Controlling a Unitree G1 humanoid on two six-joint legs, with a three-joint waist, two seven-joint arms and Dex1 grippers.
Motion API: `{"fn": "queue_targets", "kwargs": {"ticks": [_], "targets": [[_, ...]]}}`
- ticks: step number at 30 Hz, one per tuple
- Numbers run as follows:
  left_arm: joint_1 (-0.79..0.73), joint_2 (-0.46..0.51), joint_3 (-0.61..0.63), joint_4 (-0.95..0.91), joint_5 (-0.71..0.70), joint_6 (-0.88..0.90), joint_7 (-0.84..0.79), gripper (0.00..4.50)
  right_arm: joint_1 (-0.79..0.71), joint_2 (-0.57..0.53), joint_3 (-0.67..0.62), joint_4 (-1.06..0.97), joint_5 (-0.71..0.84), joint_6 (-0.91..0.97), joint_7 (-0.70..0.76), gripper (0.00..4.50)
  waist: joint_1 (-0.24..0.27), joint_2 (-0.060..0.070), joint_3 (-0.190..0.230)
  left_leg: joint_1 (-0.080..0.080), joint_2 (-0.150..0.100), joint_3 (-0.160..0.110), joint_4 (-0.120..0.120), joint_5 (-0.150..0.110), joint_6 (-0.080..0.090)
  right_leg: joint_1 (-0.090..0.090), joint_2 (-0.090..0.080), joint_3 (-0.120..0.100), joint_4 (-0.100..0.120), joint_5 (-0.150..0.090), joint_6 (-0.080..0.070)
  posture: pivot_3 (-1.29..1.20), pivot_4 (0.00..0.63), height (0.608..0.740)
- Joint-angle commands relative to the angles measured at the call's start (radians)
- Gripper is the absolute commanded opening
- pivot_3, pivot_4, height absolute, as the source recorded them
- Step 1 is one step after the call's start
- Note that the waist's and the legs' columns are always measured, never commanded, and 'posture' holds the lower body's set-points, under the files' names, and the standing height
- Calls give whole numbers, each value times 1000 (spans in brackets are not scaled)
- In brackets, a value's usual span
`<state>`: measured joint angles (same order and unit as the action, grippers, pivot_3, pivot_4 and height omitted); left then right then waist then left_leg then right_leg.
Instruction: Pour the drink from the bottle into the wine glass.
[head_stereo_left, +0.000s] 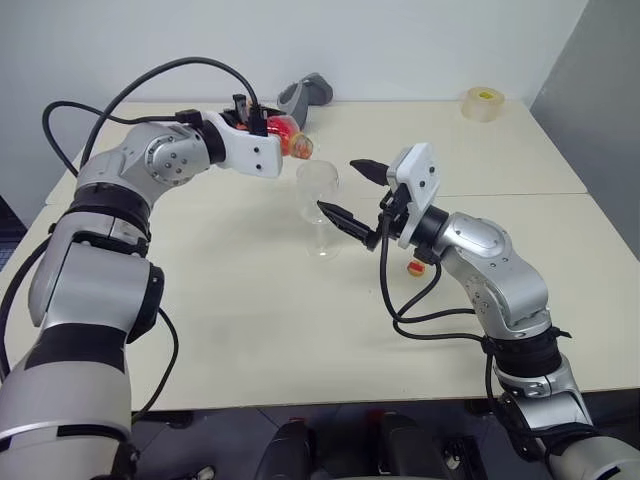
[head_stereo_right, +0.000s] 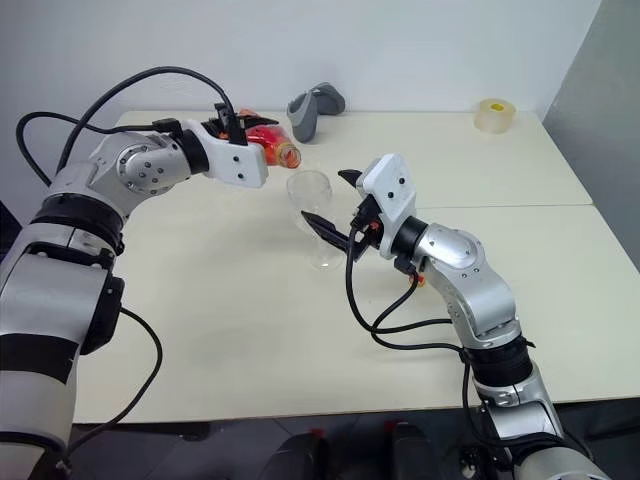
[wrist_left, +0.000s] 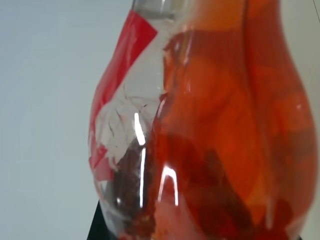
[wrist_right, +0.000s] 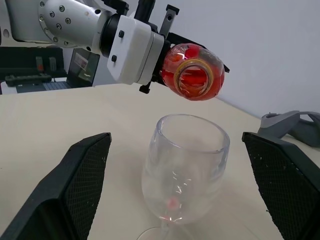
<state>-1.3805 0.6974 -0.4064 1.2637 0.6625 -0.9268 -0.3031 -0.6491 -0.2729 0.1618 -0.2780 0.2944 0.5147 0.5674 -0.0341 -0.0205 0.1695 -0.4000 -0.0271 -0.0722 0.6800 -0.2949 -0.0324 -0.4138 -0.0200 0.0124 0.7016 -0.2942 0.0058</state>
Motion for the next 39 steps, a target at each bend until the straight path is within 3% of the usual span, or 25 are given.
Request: {"fn": "queue_targets", "kwargs": {"ticks": [1,39], "targets": [[-55,25,4,-11,-1,-11,35,1158,-28,2,-4,-19,-3,-25,5,4500,0,0,0,0,0,0,0,0,0,0,0,0,0,0,0,0,150,740],[-96,56,-49,3,70,-1,120,1158,-30,1,-2,-16,-5,-18,12,4500,-1,0,0,-1,0,6,0,0,0,-8,-1,2,10,0,0,0,150,740]]}}
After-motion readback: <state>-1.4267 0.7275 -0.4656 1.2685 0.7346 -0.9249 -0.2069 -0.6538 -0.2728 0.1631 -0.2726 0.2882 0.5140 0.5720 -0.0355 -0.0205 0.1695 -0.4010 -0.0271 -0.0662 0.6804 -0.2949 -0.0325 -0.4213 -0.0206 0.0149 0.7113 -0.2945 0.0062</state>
